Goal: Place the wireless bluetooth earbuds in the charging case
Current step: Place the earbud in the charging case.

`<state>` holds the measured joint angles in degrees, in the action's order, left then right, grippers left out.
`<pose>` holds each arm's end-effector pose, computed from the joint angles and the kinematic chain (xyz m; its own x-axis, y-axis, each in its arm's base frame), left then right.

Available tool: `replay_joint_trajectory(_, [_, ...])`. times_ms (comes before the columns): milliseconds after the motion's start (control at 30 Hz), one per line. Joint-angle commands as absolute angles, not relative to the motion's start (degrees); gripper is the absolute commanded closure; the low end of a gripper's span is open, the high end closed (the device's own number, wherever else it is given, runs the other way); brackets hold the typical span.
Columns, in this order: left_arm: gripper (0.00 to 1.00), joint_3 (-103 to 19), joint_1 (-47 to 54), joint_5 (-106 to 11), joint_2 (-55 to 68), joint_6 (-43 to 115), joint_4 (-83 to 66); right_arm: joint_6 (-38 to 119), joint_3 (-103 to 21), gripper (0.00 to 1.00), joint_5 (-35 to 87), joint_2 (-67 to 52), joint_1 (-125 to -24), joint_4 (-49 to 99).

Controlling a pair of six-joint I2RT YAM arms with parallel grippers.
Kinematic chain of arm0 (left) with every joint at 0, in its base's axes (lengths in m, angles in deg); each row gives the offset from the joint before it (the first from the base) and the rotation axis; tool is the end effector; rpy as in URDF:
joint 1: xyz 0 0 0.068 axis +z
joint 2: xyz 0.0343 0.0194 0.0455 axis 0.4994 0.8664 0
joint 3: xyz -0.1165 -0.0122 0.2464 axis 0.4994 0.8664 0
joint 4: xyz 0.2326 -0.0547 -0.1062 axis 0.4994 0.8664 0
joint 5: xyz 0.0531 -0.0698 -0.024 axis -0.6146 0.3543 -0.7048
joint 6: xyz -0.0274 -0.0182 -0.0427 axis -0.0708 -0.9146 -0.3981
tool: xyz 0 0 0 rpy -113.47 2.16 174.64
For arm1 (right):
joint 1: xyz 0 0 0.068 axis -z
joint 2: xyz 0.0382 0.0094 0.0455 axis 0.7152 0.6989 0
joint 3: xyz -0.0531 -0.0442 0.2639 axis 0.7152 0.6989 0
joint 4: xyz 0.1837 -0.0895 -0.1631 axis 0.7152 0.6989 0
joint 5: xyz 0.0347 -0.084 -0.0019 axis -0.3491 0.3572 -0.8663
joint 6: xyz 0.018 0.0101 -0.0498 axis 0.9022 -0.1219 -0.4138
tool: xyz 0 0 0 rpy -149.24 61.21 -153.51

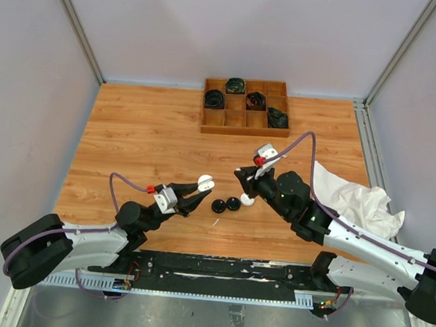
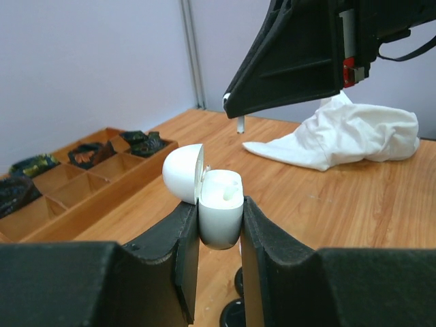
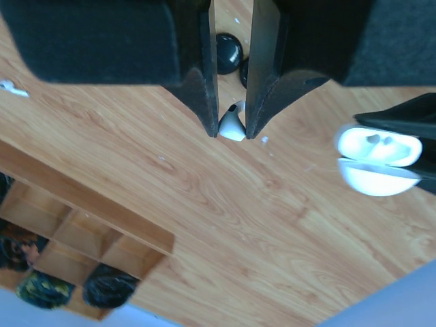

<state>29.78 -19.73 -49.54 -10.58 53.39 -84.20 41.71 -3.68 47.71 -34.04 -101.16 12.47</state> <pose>0.1042 -0.1289 0.1998 0.2980 -0.2028 -0.9328 0.8000 0.5861 0.1281 0.1361 0.1830 0.3089 -0.1404 0.0380 -0.9894 -0.6544 0.7463 0.1215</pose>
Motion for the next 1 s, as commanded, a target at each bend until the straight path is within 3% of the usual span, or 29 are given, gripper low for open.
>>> replay_joint_trajectory(0, [1.00,34.67,-19.52,-47.49,-10.00,57.95,-91.02,36.48,-2.06,0.87,47.94,-35.29,-106.21,2.41])
replay_joint_trajectory(367, [1.00,34.78,-19.52,-43.51,-7.08,59.11,-93.79,28.47,-1.15,0.87,45.80,-34.74,-114.24,-3.57])
replay_joint_trajectory(967, [1.00,34.69,-19.52,-42.08,-8.42,58.07,-93.12,24.28,-2.71,0.88,41.78,-29.83,-117.28,-5.71])
